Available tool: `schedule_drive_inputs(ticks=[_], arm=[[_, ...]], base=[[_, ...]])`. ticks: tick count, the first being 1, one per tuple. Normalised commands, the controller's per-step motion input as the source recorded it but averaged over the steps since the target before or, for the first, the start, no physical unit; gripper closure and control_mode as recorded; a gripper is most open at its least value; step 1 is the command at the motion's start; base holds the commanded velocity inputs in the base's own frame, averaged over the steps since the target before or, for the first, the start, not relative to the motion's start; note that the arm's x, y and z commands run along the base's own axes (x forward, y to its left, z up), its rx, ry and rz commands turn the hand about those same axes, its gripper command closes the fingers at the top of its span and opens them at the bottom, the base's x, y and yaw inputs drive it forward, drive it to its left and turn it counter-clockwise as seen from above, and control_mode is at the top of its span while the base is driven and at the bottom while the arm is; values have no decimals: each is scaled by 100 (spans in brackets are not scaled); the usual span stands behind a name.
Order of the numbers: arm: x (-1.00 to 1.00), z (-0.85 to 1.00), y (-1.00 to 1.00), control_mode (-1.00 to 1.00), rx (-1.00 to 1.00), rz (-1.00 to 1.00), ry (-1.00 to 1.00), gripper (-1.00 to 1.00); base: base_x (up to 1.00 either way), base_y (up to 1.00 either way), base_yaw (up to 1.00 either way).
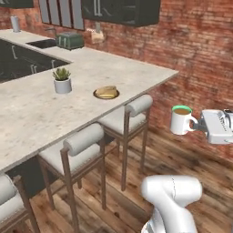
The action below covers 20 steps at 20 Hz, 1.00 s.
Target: Pick up the brewed coffee from the coffee machine and place it next to the breakfast plate on the dining counter.
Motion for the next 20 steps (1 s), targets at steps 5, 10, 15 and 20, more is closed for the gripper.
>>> schedule_drive_inputs(ticks=[5, 10, 15, 20], arm=[[0, 0, 0, 100, 0, 0, 0, 100], [0, 0, 0, 100, 0, 0, 0, 100], [0, 0, 0, 100, 0, 0, 0, 100], [0, 0, 0, 100, 0, 0, 0, 100]], base=[[88, -100, 38], [93, -88, 39], [100, -41, 44], [81, -56, 49]])
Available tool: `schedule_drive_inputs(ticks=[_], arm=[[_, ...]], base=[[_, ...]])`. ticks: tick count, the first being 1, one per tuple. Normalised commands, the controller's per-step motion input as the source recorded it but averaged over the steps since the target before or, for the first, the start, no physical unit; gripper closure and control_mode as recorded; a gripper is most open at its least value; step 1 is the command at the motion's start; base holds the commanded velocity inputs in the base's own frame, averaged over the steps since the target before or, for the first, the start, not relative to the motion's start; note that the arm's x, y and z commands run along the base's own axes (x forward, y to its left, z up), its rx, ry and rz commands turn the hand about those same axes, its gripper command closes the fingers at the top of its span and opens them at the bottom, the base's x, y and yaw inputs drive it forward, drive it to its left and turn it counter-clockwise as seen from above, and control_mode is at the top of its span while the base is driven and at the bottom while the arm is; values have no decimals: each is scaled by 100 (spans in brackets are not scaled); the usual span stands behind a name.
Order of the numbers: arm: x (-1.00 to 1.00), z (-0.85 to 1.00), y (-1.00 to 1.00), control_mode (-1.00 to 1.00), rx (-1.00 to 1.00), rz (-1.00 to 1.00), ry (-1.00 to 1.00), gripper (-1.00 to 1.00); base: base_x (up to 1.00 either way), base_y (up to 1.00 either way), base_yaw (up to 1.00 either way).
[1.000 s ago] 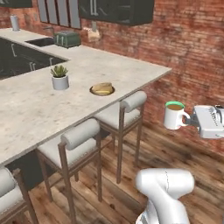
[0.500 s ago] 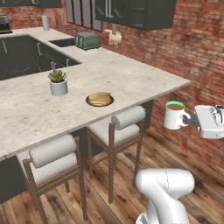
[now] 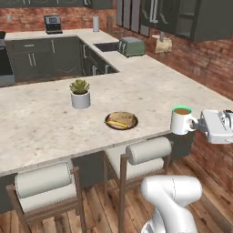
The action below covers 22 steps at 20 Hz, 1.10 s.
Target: Pick up the brewed coffee from the coffee machine and place it next to the breakfast plate on the dining counter.
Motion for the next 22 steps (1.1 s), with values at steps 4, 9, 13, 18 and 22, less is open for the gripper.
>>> schedule_drive_inputs(ticks=[4, 9, 13, 18, 22], arm=[[0, 0, 0, 100, 0, 0, 0, 100], [0, 0, 0, 100, 0, 0, 0, 100], [0, 0, 0, 100, 0, 0, 0, 100], [53, -38, -60, -100, 8, 10, 0, 100], [64, -48, -72, -100, 2, 10, 0, 100]], base=[[26, -69, 52], [27, -60, 52], [38, -82, 39], [9, -18, 5], [0, 0, 0]])
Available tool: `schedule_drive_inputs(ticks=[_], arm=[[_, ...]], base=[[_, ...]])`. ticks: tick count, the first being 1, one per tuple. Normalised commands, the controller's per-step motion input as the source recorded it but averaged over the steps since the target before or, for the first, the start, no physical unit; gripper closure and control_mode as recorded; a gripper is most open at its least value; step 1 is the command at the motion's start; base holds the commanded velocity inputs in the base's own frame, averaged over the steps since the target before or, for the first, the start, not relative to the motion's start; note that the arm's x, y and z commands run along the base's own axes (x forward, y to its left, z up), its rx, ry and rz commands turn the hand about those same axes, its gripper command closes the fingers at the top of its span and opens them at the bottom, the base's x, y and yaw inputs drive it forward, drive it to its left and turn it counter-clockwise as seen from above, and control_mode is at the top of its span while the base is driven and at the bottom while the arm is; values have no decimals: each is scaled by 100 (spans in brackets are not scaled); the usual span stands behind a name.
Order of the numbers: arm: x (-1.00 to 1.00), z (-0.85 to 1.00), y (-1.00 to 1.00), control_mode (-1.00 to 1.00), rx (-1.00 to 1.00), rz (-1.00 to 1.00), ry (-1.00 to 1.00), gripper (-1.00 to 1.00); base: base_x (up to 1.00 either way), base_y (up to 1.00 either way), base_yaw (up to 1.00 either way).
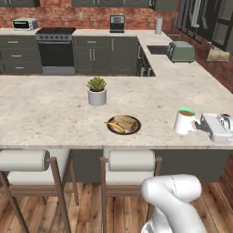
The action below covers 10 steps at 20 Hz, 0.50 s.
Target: Pick up the brewed coffee from the coffee machine and place it next to the breakfast plate on the dining counter.
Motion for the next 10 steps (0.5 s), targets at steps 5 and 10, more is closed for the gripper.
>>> schedule_drive_inputs(ticks=[5, 10], arm=[[87, -58, -34, -100, 0, 13, -1, 100], [72, -62, -21, -100, -8, 6, 0, 100]], base=[[0, 0, 0], [0, 0, 0]])
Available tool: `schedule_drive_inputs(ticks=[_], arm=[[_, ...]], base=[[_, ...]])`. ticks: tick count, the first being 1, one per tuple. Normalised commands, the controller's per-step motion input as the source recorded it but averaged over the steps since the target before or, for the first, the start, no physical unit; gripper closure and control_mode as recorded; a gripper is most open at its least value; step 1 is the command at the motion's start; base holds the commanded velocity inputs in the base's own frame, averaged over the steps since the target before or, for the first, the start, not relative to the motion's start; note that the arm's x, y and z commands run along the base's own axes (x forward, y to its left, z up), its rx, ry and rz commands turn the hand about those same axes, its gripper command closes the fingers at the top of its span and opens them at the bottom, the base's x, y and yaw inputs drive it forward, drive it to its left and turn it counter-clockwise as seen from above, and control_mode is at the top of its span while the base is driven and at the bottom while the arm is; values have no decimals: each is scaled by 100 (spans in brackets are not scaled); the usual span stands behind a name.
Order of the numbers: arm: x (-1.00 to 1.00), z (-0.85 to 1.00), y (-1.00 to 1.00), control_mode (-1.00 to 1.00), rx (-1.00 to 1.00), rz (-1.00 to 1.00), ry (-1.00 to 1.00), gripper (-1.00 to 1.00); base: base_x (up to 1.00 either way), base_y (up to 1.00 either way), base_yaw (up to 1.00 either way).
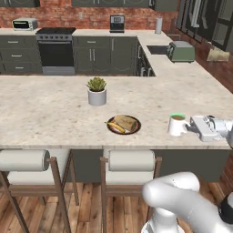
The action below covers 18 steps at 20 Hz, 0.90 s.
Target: Pick up the brewed coffee from the coffee machine and place it next to the breakfast plate on the dining counter.
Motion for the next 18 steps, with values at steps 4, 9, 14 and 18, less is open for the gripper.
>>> schedule_drive_inputs(ticks=[4, 9, 14, 18], arm=[[67, -57, 0, -100, -10, 2, 0, 100], [64, -37, 0, -100, -7, 0, 0, 100], [67, -27, 6, -100, -2, -9, 0, 100], [67, -29, 3, -100, -2, -5, 0, 100]], base=[[0, 0, 0], [0, 0, 0], [0, 0, 0], [0, 0, 0]])
